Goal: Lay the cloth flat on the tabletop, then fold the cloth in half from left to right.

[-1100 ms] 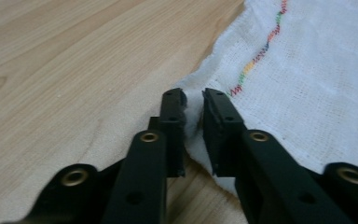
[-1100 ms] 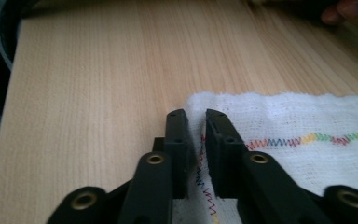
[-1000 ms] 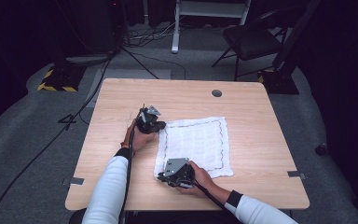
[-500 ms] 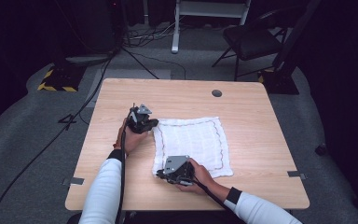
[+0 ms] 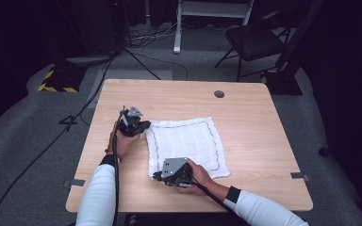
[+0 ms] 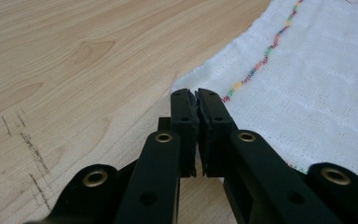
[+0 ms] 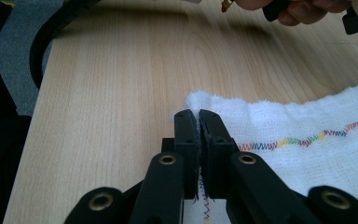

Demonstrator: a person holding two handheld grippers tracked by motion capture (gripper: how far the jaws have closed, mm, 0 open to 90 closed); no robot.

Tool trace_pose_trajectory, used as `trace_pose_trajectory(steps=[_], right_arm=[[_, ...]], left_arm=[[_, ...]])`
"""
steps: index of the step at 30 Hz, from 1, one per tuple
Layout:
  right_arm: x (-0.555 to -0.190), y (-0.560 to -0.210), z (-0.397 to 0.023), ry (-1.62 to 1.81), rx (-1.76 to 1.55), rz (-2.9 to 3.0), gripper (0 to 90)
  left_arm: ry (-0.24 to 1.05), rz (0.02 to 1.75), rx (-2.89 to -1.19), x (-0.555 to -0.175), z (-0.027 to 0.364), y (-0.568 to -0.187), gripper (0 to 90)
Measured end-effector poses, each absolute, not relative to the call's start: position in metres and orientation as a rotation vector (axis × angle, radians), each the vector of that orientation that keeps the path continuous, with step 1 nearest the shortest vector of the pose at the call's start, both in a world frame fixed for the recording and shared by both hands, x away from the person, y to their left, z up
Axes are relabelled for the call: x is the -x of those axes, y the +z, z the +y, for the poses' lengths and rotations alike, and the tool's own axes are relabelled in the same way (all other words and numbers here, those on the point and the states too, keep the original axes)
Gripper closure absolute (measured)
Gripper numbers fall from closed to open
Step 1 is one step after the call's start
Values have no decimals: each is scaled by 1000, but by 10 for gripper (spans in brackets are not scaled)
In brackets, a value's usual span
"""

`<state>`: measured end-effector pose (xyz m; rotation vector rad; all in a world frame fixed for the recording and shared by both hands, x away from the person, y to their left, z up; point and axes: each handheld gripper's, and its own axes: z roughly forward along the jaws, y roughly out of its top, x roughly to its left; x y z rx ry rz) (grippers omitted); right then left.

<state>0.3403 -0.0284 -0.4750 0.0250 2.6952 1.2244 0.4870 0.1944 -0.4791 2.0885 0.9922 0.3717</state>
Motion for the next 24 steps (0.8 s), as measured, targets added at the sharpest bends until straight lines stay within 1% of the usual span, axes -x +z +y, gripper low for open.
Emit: trace_pose_trajectory(steps=[8,9,17,24], right_arm=[[-338,-474,-28,1213,-13,2696,866],[-338,-474,-27,1211,-10,2697,866],[-340,-473,-34,1218,-31,2691,866],[-339,-466,-38,1226,-38,2661,866]], left_arm=[[389,982,-2119,-485,192,-479,857],[368,985,-2111,-485,192,-478,857],[360,979,-2101,-492,191,-476,857],[376,984,-2078,-489,191,-473,857]])
